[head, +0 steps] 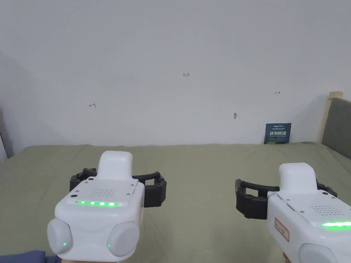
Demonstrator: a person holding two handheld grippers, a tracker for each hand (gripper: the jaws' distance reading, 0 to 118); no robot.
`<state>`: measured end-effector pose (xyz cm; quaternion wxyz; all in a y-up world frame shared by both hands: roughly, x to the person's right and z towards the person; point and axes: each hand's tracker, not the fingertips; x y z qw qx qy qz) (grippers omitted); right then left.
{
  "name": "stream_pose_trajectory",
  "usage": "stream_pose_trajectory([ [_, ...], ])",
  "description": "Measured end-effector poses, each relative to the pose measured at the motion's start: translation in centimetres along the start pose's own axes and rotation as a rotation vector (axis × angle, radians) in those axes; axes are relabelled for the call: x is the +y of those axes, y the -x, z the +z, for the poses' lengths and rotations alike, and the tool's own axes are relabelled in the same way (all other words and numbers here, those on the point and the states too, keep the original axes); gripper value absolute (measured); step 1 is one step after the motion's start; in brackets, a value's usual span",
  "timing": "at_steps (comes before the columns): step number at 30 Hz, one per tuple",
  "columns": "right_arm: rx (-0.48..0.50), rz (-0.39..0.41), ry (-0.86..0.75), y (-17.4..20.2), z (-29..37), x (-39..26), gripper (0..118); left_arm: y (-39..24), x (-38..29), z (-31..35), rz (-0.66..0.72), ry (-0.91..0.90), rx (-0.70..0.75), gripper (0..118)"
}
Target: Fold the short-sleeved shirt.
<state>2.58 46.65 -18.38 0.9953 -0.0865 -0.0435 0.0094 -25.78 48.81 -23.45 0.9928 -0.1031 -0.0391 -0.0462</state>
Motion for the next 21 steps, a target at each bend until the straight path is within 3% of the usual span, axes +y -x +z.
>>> stream_pose_trajectory([
  [21,-0.004,0.010,0.002,0.1,-0.1,0.2,118,0.8,-0.1,-0.2,0.043,0.014,-0.014,118],
])
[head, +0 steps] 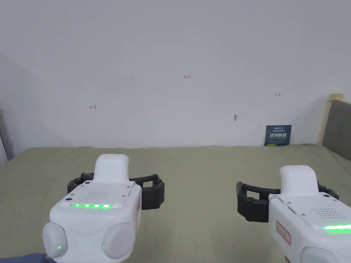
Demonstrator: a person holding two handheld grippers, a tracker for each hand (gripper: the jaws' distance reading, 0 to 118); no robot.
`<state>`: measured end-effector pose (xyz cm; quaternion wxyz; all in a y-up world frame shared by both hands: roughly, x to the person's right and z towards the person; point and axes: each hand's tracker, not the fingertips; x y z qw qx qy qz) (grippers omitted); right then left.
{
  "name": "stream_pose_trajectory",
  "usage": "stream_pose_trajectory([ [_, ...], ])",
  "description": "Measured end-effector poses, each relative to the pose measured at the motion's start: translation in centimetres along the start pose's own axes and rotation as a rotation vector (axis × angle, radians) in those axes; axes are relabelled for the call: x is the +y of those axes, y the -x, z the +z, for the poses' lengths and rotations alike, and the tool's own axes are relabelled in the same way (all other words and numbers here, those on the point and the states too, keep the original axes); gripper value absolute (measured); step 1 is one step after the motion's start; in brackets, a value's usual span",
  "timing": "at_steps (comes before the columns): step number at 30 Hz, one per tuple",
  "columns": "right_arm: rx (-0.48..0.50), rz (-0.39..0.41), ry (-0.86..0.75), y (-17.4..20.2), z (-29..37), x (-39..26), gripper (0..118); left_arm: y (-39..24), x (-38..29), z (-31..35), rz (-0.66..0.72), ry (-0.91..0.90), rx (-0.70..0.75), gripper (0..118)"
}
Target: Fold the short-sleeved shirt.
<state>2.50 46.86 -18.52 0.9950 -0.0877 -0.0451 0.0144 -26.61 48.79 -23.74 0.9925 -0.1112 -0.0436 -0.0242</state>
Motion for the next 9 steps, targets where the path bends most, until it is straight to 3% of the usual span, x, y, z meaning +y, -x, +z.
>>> stream_pose_trajectory([
  [9,-0.005,0.006,0.003,-0.11,0.01,-0.03,118,0.44,-0.11,0.08,-0.001,-0.003,0.003,118],
])
